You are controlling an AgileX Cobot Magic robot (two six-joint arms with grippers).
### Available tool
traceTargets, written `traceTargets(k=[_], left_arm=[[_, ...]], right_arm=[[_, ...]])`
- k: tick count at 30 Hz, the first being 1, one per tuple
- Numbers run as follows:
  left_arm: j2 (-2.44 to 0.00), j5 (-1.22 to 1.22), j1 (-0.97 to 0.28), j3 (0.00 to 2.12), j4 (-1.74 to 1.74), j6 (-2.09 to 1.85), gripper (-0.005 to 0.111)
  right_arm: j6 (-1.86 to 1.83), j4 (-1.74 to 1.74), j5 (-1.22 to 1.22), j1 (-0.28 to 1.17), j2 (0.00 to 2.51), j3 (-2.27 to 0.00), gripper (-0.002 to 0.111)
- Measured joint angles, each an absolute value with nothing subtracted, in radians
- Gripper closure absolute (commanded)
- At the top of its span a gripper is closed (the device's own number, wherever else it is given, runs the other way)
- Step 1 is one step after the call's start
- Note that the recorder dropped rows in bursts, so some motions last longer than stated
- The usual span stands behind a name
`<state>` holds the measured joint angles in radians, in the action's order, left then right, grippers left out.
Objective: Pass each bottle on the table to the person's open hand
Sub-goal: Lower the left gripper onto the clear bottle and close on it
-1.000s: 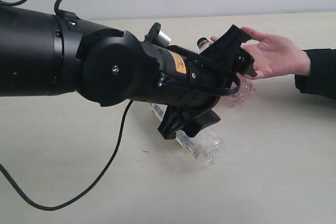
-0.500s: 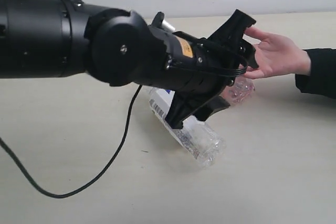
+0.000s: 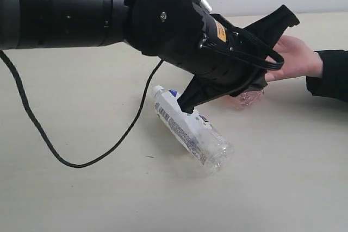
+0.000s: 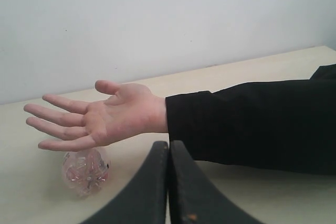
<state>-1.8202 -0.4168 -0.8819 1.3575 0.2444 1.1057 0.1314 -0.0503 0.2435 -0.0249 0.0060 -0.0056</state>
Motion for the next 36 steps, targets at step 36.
traceTargets(k=[36], left_arm=[[-1.965, -1.004, -0.897, 1.61, -0.279, 1.718, 0.089]], right_arm=[[0.131, -0.05, 0.243, -0.025, 0.006, -0.006, 0.108]])
